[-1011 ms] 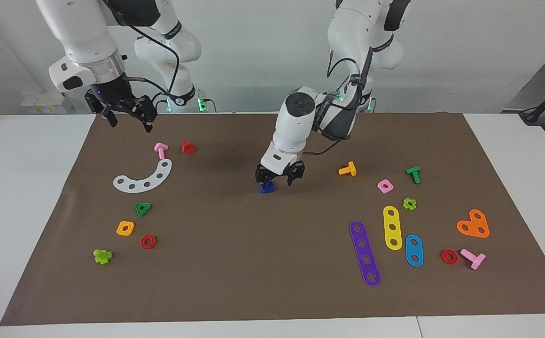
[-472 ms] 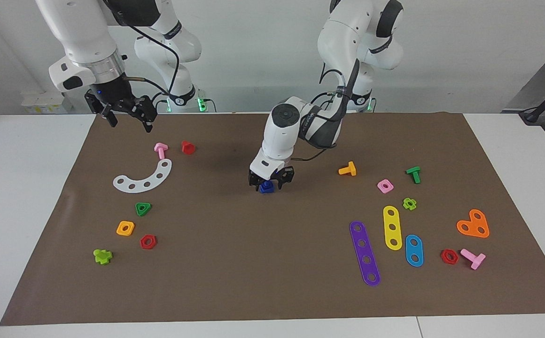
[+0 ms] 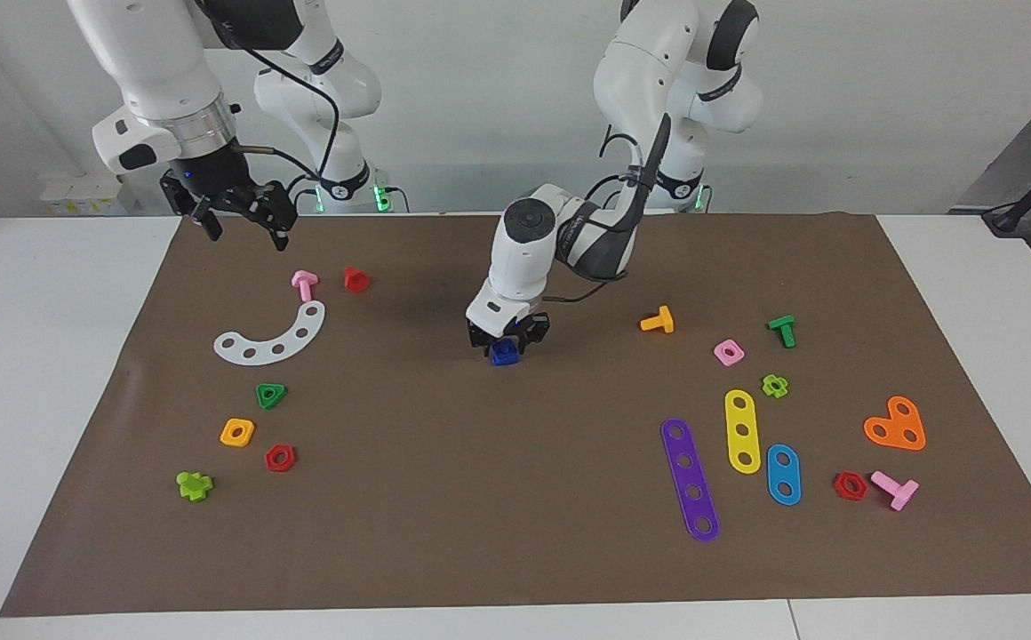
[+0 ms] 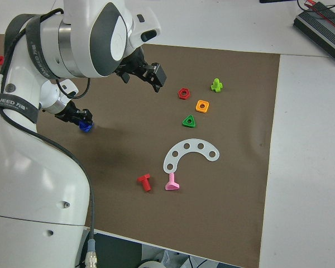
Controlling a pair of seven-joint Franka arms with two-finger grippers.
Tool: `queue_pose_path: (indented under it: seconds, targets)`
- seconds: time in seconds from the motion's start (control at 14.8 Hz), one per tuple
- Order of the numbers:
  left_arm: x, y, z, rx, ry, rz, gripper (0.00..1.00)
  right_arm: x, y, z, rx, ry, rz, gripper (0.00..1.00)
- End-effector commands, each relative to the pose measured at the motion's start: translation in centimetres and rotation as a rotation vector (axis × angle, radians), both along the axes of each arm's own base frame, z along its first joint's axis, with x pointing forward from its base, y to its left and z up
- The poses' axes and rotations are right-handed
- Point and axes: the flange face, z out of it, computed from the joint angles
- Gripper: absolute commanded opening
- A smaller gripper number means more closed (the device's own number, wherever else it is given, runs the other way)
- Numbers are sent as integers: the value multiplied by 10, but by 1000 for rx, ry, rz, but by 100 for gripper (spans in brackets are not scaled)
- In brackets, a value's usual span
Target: Unscrew and place screws in storage area
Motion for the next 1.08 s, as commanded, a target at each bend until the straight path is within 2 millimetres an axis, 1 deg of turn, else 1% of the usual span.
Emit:
queue_pose_path:
  seconds: [0.0,0.13,0.27,0.4,0.47,0.67,0.81,0.88,1.01]
  targets:
    - [-4,4,0,9,-23,-3,52,-8,-3,1,17,5,23,100]
    - [-4,4,0,10,-22,-4,42,-8,-2,1,18,5,23,100]
    - [-4,5,1,10,-20,-2,29,-8,-2,1,18,5,23,100]
    - [1,7,5,10,-20,4,21,-8,-2,1,18,5,23,100]
    - [3,5,10,7,-20,4,19,-8,-3,2,17,3,25,100]
    - [17,-3,44,18,18,14,18,-8,-7,1,18,6,14,100]
    - [29,-8,61,35,45,36,18,-8,-12,1,18,9,6,100]
    - [34,-8,70,35,47,41,19,-8,-11,1,18,9,9,100]
    - [50,16,82,46,66,76,18,-6,-6,3,17,-9,10,100]
